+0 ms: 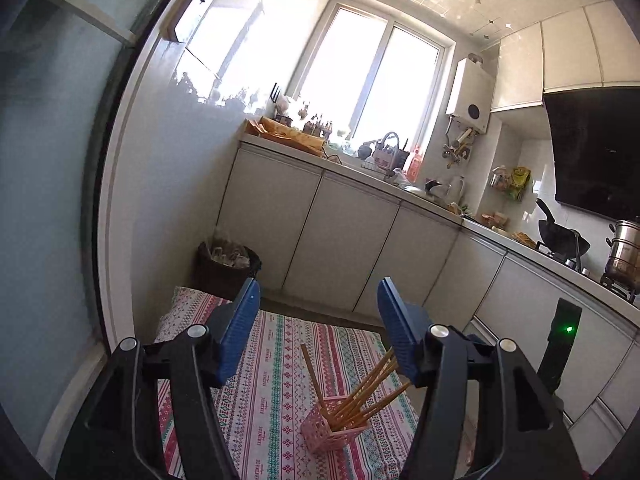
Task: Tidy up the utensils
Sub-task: 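Open both tools to drop their sticks into the pink basket, then grasp a black chopstick with the left tool while the right grasps the other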
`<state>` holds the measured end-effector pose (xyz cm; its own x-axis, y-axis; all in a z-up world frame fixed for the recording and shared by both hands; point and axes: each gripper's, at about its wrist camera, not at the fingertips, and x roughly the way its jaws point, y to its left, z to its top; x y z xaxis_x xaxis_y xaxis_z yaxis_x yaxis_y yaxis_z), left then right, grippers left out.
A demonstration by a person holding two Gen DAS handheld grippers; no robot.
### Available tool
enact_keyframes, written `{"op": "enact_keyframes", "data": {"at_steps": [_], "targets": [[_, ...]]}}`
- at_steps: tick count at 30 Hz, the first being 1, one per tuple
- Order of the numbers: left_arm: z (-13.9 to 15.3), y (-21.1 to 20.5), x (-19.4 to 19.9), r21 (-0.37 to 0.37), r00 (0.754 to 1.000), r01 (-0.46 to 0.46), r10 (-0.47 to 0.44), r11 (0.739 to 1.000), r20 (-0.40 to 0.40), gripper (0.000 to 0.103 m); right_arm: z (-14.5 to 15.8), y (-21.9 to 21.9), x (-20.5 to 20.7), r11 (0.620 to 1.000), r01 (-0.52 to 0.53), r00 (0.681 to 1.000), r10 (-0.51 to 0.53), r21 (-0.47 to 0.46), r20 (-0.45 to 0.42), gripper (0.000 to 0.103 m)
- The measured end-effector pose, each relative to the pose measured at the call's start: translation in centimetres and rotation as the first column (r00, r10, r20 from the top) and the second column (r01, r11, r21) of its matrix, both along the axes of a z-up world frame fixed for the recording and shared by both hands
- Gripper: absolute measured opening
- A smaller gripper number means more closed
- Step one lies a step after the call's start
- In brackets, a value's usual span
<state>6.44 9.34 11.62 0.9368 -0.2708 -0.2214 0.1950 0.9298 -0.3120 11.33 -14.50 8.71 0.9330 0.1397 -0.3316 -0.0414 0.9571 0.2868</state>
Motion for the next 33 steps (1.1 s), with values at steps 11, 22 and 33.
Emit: {"op": "enact_keyframes", "data": {"at_steps": [11, 22, 33], "targets": [[-2.0, -3.7, 0.7, 0.078, 0.997, 0.042, -0.037, 0.996, -0.071, 0.091, 0.2, -1.5, -5.5, 0.998, 0.053, 0.999, -0.053, -0.023, 0.000, 0.093], [-5.8, -8.8, 0.5, 0.269, 0.950, 0.260, -0.196, 0.927, -0.244, 0.096, -3.6, -4.0, -10.2, 0.992, 0.119, 0.988, -0.123, -0.045, -0.097, 0.096], [-22.4, -17.8, 0.8, 0.496, 0.680, 0.685, -0.225, 0.533, -0.698, 0.080, -19.2, -12.6, -13.9, 0.930, 0.300, 0.778, -0.110, 0.212, -0.618, 0.096]]}}
